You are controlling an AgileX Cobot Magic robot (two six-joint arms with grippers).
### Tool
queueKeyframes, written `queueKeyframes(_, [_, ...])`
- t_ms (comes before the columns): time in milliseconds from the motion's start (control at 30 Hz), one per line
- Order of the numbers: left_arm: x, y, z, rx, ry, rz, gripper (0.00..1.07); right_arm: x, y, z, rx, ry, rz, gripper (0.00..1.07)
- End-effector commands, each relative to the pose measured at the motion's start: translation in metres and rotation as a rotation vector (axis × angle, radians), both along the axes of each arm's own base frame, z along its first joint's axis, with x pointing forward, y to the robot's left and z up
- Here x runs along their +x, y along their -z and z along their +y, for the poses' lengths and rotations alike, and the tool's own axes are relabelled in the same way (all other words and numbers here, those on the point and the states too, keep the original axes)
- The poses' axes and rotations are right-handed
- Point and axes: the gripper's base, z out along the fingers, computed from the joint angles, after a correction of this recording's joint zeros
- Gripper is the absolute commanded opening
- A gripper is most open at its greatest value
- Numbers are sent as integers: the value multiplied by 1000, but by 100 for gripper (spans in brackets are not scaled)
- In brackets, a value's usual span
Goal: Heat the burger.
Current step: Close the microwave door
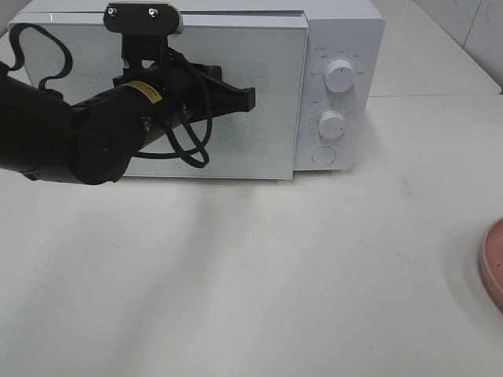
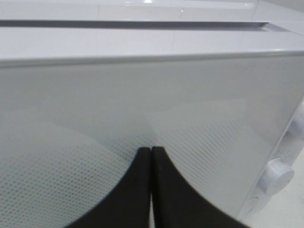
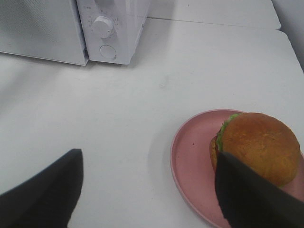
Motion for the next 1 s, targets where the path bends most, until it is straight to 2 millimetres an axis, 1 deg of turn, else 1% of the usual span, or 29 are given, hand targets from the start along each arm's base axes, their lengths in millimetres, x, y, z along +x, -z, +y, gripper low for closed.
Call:
queueKeyframes(33, [6, -4, -3, -27, -30, -11, 0, -3, -1, 0, 0, 1, -36, 74])
queueKeyframes(133, [12, 0, -2, -53, -79, 12, 0, -3, -1, 0, 0, 1, -36, 74])
queueKeyframes(267, [16, 3, -3, -53, -89, 16, 0, -3, -1, 0, 0, 1, -36, 74])
queueKeyframes(367, [20, 0, -6, -49, -87, -2, 0, -3, -1, 0, 0, 1, -36, 74])
queueKeyframes(533, [31, -11, -15, -28, -76, -59, 0, -3, -1, 0, 0, 1, -36, 74])
queueKeyframes(700, [35, -13, -15, -34, -83, -49, 0, -3, -1, 0, 0, 1, -36, 74])
queueKeyframes(833, [34, -14, -15, -25, -70, -31, 0, -3, -1, 0, 0, 1, -36, 74])
queueKeyframes(900, [26, -20, -19, 9, -1, 43, 0, -3, -1, 0, 0, 1, -36, 74])
queueKeyframes(967, [24, -22, -19, 13, 14, 65, 0, -3, -1, 0, 0, 1, -36, 74])
queueKeyframes(1000, [18, -27, -20, 33, 53, 124, 0, -3, -1, 0, 0, 1, -36, 74])
